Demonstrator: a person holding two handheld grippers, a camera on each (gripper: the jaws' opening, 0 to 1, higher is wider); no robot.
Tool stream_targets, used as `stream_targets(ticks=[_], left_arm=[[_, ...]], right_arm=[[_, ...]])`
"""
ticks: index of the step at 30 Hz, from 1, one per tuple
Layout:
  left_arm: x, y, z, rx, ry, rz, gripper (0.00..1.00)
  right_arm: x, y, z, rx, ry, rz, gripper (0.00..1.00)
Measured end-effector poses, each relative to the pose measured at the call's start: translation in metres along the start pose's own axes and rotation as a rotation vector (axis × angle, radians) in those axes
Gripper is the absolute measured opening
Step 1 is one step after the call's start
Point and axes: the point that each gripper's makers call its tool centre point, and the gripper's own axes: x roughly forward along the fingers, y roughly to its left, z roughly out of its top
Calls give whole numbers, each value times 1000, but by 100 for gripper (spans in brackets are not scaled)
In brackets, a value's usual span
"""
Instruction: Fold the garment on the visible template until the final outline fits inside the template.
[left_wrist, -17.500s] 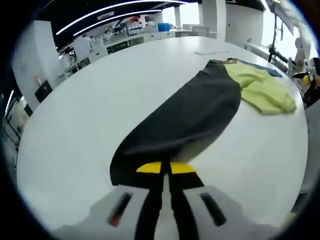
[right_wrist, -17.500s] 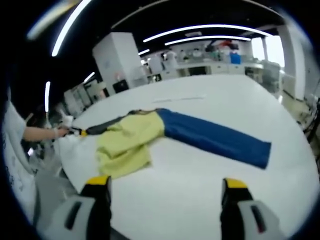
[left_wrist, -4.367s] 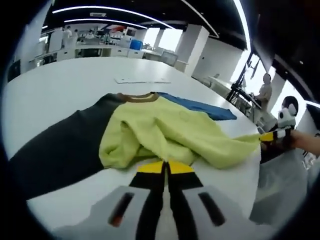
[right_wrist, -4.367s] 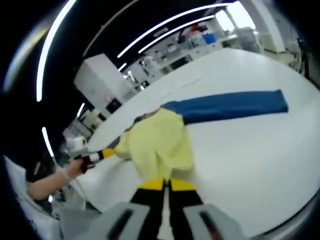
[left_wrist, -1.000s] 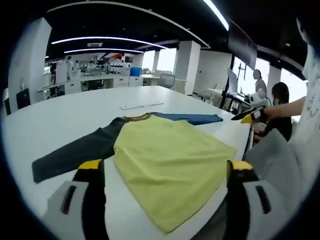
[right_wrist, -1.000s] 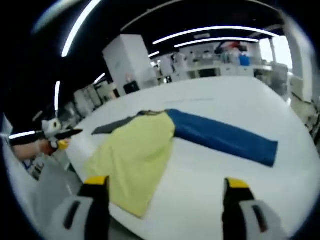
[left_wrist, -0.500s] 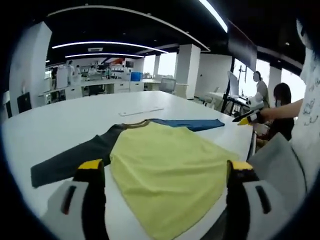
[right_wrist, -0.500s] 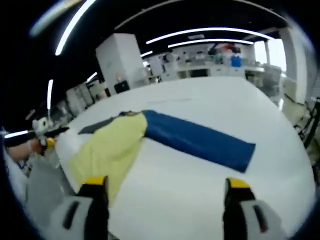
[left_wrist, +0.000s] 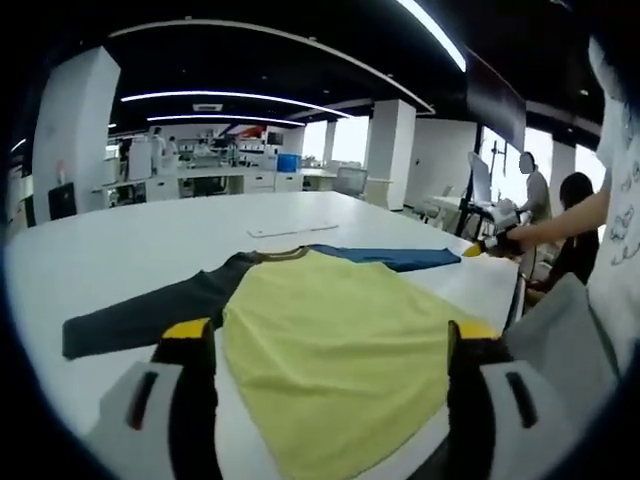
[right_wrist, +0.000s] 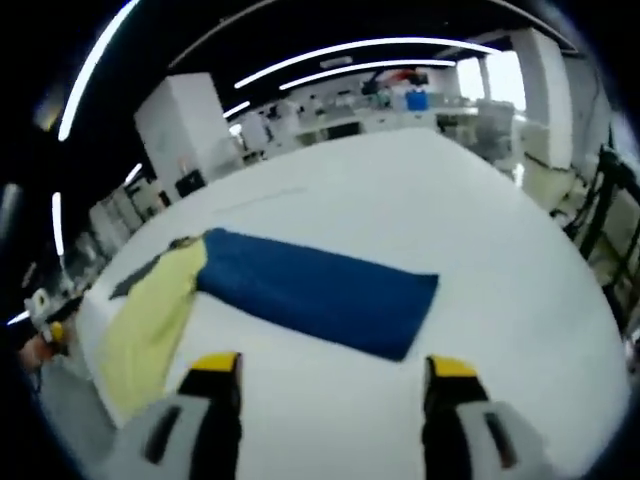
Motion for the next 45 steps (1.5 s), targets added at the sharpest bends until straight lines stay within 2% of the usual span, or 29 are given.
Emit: stream_targets(ticks=[2,5,8,11,15,18,21,25,29,34,36,42,45], left_arm=[[-1,1,-2,-8,-2,9,91],[-4,8,-7,-10,1,11,90],[-8,10,-10,3,11,19,89],[-12,14,-10,-6,6,35,87],[-17,21,-17,-17,7,53,85],[-18,24,-23,-21,13,55,85],[-19,24,-29,-22,28,55,84],[-18,16,-23,-17,22,57,84],[-18,19,-24,-26,25,67,83],[-17,20,-24,-23,25,64,83],[-17,20,-26,-19,34,61,83],[-15,17,-28,5,56,43,83],[-14,11,-26,17,69,27,84]], right_arm=[[3,-8,0,20,13,-25,57],[11,-28,0,107,8,-69,47],[11,-32,6,189,-31,-93,39],[12,-37,7,181,-25,-107,32],[13,-32,6,175,-16,-111,29],[15,-36,7,159,-20,-96,17],[17,-36,3,190,-7,-90,1],[16,-35,6,201,-15,-97,0],[16,-49,16,178,-24,-143,0],[12,-48,33,178,-53,-158,0],[19,-51,37,169,-66,-162,0],[24,-48,52,170,-85,-155,0],[21,-37,62,172,-107,-138,0]])
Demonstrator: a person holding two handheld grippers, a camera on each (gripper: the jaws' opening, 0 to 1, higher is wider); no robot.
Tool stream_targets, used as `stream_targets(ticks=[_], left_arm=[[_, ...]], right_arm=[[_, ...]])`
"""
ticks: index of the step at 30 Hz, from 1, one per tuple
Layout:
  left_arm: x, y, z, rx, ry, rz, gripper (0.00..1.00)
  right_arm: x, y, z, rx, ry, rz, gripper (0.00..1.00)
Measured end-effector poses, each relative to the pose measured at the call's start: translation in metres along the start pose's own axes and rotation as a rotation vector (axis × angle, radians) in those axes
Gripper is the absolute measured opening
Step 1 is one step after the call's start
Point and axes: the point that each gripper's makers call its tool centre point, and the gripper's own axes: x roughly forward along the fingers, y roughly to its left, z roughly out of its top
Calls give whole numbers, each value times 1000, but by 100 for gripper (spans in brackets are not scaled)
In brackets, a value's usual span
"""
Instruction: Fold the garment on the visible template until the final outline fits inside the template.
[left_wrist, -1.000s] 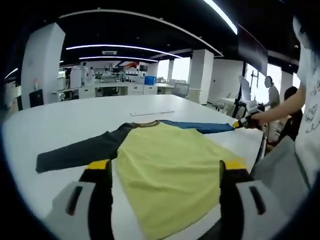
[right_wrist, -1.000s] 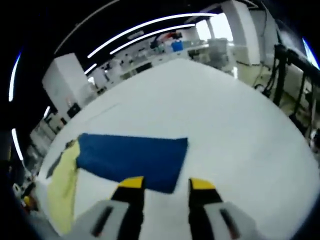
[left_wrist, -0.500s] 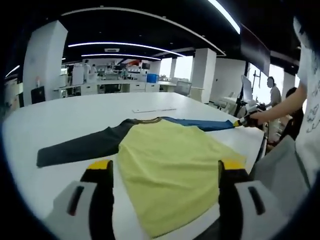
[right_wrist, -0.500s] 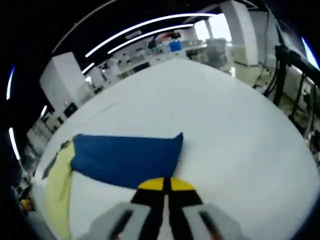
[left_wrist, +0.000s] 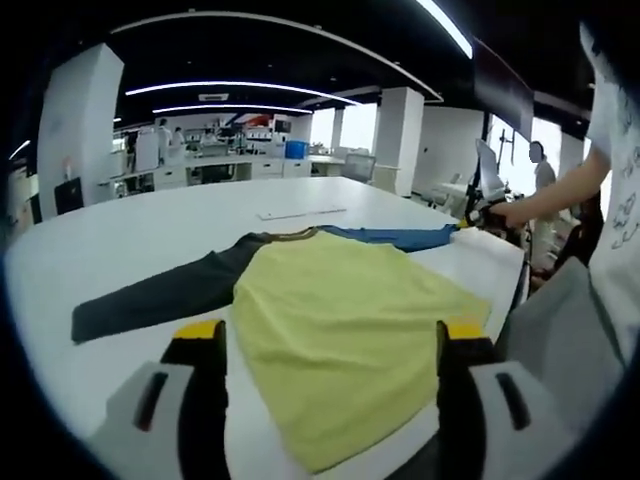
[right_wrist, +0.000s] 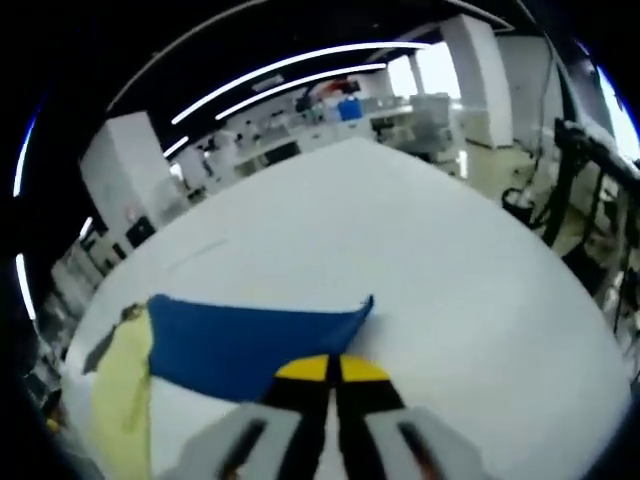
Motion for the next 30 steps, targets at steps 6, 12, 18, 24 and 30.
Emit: stream_targets(ticks=[6,12,18,24,30], left_arm=[[-3,3,2,-5,6,-25,84],[-8,8,6,-7,-3,-66,83],[-16,12,12,0,-5,-102,82],[-24,25,11,1,-5,-125,81],[-30,32,8,10,-11,-130,82]], right_arm=[[-5,50,16,-35,-25,66,0],[-6,108,28,-88,-47,142,0],[2,175,30,-106,-35,206,0],[12,234,26,-137,-16,256,0],[27,296,20,-140,1,328,0]])
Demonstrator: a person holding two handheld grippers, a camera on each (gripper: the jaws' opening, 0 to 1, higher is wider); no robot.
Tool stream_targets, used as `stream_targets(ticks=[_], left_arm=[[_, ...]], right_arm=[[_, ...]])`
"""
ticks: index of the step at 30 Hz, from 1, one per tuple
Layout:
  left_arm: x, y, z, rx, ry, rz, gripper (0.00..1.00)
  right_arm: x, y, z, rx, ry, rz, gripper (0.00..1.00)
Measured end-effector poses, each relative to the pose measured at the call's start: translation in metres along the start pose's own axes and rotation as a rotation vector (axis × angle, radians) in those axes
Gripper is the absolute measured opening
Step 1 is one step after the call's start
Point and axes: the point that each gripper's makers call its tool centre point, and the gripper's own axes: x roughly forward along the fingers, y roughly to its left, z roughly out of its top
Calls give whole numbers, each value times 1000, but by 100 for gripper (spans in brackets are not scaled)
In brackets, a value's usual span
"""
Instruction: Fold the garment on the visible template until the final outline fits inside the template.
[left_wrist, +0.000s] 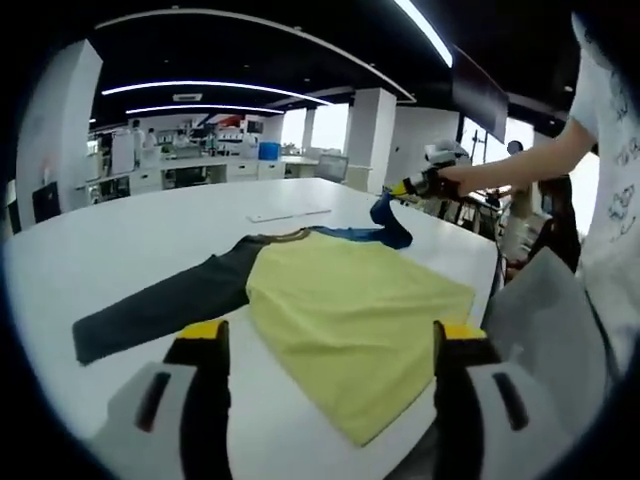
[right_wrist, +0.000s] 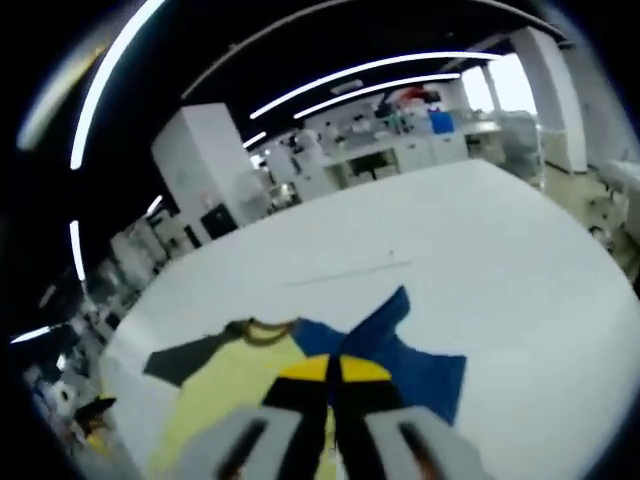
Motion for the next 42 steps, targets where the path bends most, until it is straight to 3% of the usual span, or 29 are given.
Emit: stream_targets(ticks=[9,19,21,32,42], left_arm=[[-4,5,-3,-19,-13,-18,81],[-5,15,-1,-29,-34,-30,80],[-5,17,-1,-30,-34,-33,80],[-8,31,-19,-8,21,-55,81],[-10,35,-22,-13,19,-80,80]], right_arm=[[38,52,-2,-36,38,68,0],[57,108,-19,-59,72,138,0],[61,112,-18,-57,74,150,0],[87,180,-38,-85,104,229,0],[110,224,-54,-79,117,278,0]])
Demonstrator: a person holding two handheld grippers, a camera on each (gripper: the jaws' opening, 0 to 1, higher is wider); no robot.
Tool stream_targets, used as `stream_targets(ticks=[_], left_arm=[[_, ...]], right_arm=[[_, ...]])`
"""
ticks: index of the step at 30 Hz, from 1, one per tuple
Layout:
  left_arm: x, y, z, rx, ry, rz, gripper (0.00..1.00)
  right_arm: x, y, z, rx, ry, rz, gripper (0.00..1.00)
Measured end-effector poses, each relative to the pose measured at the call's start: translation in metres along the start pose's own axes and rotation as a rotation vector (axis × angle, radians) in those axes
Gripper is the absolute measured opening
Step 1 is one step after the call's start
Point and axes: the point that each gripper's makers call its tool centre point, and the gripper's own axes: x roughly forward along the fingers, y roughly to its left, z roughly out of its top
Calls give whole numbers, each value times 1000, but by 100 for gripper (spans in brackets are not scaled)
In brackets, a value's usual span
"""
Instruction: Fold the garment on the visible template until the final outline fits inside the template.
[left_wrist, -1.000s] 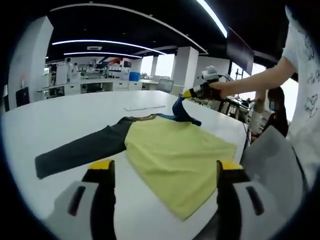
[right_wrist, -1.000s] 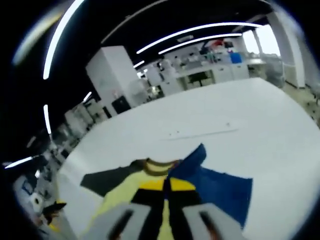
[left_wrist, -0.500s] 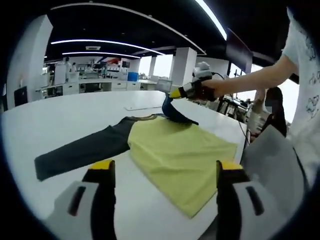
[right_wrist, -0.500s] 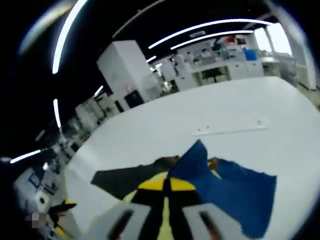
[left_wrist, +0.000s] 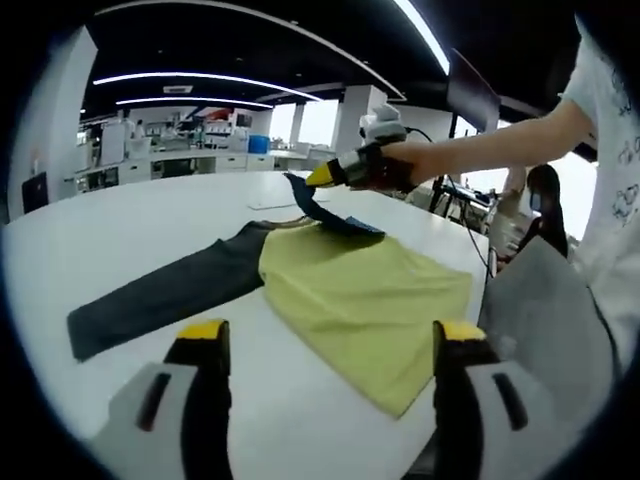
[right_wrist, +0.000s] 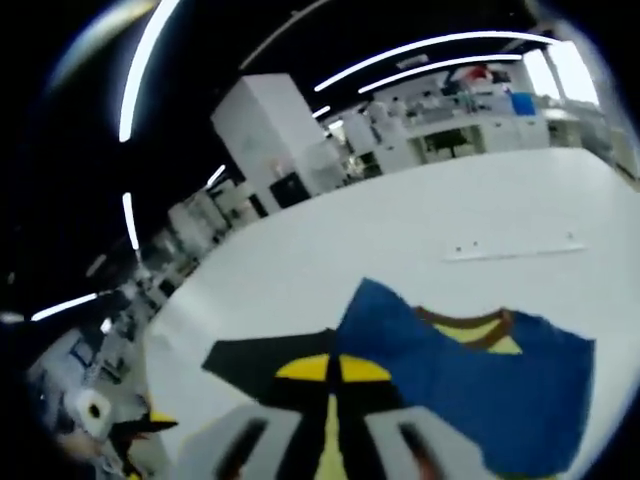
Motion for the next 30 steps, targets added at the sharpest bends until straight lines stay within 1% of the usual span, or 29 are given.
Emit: stream_targets(ticks=[5,8,13,15,19,23,24,26,30], left_arm=[[-2,3,-4,-9,-3,-3,80],[-4,4,-7,-19,-4,-5,80],[-3,4,-10,-30,-3,-6,80],[-3,4,-9,-33,-8,-2,80],[0,4,-11,-54,-14,1,80],[3,1,-14,-62,-11,-2,80],[3,1,-15,-64,-11,-2,80],[3,3,-16,-70,-13,0,80],[3,4,-19,-80,-13,9,80]], right_arm=[[13,11,-11,-5,19,19,0],[20,21,-18,-1,26,25,0],[32,28,-37,-6,67,22,0],[39,23,-44,6,78,17,0],[45,31,-55,14,99,22,0],[55,29,-68,2,131,22,0],[59,25,-74,-4,146,21,0],[61,23,-78,-10,157,13,0],[66,15,-86,6,177,10,0]])
